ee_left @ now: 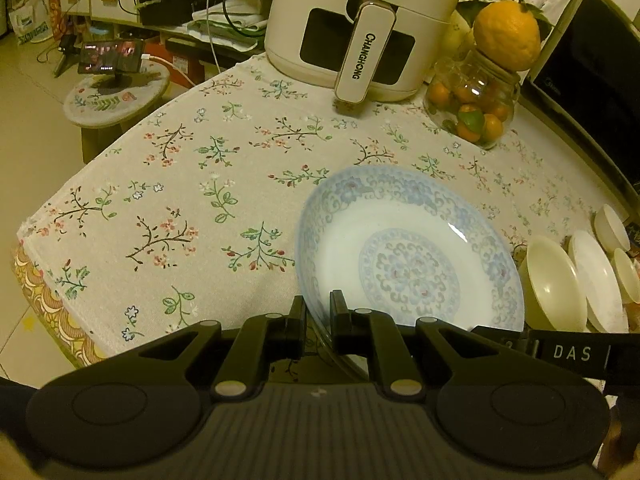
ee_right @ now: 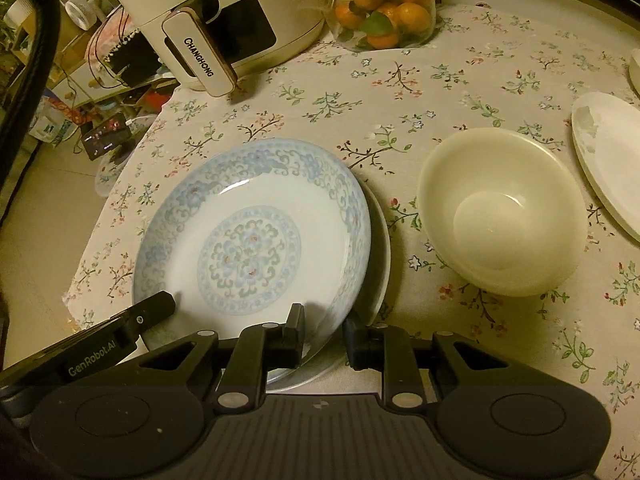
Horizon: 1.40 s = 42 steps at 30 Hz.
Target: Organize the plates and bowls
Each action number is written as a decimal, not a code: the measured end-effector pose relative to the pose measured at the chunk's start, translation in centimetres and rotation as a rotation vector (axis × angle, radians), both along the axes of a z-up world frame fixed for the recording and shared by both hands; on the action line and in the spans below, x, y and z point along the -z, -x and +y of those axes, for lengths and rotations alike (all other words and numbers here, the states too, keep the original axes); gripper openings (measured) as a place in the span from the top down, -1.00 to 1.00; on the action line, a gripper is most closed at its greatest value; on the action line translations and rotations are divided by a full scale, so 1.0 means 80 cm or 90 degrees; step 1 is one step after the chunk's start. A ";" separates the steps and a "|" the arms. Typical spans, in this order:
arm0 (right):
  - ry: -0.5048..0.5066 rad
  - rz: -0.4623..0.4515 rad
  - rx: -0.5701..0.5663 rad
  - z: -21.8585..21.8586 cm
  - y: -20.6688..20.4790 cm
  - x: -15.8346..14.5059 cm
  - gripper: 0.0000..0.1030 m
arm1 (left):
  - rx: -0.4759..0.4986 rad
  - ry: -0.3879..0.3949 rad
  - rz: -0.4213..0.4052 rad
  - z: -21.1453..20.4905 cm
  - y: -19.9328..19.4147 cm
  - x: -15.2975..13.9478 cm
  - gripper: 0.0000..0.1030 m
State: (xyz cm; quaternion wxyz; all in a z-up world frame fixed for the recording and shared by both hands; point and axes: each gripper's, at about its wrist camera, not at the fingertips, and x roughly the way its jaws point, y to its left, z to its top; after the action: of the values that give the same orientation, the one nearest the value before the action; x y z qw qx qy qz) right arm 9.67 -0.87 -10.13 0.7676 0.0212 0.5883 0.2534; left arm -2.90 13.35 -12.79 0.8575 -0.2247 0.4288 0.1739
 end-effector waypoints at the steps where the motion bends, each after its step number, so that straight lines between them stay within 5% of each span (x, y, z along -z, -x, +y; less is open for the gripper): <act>1: -0.006 0.003 0.003 -0.002 -0.001 0.002 0.58 | -0.001 0.001 0.000 0.000 0.000 0.000 0.81; 24: -0.020 -0.006 0.018 -0.016 0.006 -0.010 0.65 | 0.020 -0.004 0.017 -0.006 0.001 -0.001 0.80; 42: 0.001 0.013 0.023 -0.020 0.008 -0.003 0.64 | 0.044 -0.058 0.032 -0.025 0.000 -0.005 0.80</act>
State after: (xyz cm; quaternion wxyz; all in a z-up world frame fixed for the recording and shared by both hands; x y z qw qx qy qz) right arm 9.02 -2.48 -9.91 0.7661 0.0341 0.5957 0.2389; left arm -2.87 11.35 -12.42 0.8615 -0.1658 0.4492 0.1691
